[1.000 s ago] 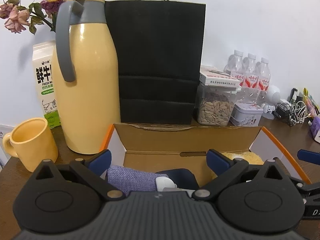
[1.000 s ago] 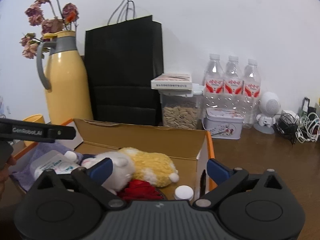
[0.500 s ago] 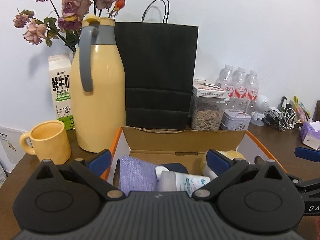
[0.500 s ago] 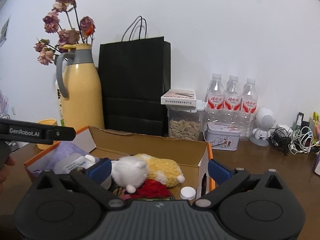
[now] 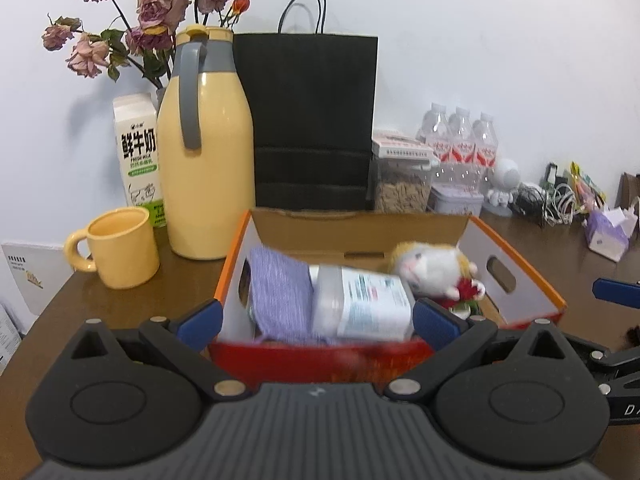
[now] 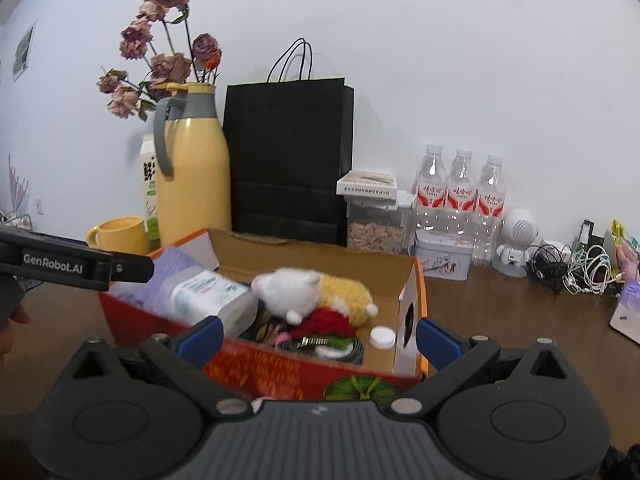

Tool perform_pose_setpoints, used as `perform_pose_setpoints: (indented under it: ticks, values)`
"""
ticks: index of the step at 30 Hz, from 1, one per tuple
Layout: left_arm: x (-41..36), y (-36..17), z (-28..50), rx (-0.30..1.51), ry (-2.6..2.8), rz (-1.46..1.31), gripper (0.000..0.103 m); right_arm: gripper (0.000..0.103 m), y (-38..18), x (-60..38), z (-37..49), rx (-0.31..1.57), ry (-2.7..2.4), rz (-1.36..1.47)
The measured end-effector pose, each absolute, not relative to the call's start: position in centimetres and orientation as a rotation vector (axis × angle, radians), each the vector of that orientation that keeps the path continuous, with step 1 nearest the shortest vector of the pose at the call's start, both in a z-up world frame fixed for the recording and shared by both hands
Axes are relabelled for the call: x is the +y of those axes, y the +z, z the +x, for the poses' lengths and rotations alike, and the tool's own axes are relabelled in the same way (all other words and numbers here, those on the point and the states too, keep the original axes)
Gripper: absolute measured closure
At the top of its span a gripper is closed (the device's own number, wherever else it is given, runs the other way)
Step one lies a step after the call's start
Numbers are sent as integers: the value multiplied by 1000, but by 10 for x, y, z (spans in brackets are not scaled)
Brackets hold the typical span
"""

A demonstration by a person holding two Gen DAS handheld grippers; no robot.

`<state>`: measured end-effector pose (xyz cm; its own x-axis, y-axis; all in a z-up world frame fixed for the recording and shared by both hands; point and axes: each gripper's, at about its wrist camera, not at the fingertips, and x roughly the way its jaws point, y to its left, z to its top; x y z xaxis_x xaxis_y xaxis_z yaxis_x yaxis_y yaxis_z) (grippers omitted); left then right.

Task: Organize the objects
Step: 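Lift both open grippers out of the box and move back to the table, then grasp the small yellow block on the white tissue with the right gripper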

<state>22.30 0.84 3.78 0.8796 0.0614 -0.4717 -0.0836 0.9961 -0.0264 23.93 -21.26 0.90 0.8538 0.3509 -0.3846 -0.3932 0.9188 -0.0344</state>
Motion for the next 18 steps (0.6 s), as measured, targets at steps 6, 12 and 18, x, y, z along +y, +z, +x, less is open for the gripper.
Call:
perform_pose_setpoints:
  ticks: [6,12,18]
  values:
    - [8,28,201,525,85,-38,0,0,-3,-217,217,417,396,-112]
    - [19,21,172,548,111,-41,0,0,-18,-208,195,458,447,-138]
    - [40,15,141,573,155,-59,0,6,-37,-185,172,501,561,-211]
